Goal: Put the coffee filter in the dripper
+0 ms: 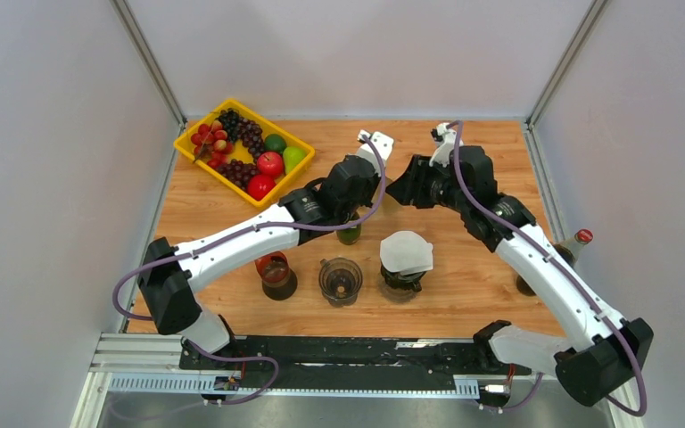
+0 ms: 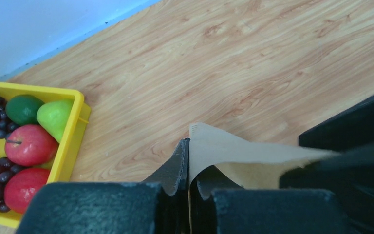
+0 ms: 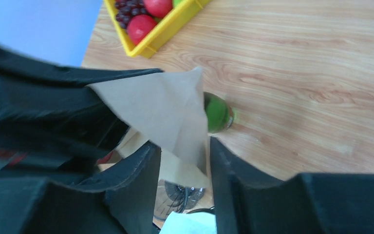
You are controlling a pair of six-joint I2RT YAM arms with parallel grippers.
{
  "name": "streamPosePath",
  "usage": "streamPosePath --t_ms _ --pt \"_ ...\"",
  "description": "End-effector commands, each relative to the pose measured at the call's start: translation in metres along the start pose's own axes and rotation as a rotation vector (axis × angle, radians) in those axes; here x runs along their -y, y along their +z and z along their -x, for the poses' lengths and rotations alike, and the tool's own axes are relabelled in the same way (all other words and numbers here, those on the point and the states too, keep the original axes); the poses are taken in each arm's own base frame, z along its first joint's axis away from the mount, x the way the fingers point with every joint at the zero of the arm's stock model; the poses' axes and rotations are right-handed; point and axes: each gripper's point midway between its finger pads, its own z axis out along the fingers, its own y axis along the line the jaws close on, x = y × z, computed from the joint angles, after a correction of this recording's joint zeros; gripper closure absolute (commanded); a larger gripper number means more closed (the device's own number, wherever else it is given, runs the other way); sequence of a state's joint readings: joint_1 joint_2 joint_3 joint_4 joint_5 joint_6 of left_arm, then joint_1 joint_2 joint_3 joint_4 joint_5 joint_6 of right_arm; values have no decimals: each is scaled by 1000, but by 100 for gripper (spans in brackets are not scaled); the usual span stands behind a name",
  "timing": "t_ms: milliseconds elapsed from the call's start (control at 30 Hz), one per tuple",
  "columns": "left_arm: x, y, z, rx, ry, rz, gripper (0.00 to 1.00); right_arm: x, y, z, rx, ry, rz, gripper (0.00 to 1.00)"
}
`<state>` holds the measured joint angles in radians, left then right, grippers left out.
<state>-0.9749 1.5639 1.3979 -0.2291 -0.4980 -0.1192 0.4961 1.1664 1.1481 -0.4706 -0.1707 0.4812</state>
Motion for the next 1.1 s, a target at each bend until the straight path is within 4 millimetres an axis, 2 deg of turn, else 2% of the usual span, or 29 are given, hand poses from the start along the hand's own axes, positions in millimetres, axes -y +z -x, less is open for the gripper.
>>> streamPosePath --t_ms 0,33,200,433,667,767,867,933,1067 --pt "-15 -14 16 22 -111 8 97 -36 -28 20 104 -101 179 50" --pt "-14 -15 16 20 -123 -11 98 -35 -32 20 117 -111 179 42" --pt "-29 -13 12 15 -187 -10 99 -23 -47 29 205 -119 111 19" --pt "-49 -24 12 24 -228 7 100 1 -52 34 279 -108 -9 1" --pt "-65 -37 14 49 -258 31 100 4 -45 31 259 -115 -17 0" --pt "-73 -40 12 50 -273 58 100 -2 -44 28 239 -137 22 0" --pt "-86 -49 12 62 -293 103 100 -20 -41 19 190 -186 131 0" --pt "-103 -56 10 74 -310 174 100 -31 -36 11 156 -223 192 0" --pt "-140 -74 0 78 -366 307 100 -62 -16 -25 55 -352 257 1"
